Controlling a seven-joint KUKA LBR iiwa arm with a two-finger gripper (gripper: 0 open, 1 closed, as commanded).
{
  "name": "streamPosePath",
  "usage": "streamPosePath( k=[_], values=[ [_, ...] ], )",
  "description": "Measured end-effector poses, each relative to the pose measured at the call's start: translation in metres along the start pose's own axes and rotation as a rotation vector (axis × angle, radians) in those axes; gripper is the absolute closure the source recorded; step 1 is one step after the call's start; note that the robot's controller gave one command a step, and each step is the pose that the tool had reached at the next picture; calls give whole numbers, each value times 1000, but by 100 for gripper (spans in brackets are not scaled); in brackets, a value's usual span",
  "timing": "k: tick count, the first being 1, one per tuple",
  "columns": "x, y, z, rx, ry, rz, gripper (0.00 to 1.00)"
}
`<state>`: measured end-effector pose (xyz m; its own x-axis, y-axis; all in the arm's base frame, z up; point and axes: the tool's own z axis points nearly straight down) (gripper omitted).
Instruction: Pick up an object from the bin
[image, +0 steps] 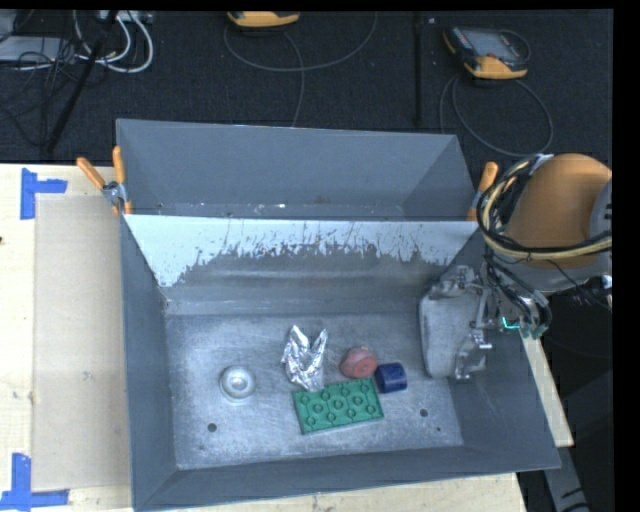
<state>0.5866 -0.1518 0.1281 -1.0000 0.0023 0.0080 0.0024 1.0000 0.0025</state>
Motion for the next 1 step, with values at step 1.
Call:
streamPosePath(
  k=[1],
  values=[
    [73, 98, 49, -3, 2, -101, 0]
  ],
)
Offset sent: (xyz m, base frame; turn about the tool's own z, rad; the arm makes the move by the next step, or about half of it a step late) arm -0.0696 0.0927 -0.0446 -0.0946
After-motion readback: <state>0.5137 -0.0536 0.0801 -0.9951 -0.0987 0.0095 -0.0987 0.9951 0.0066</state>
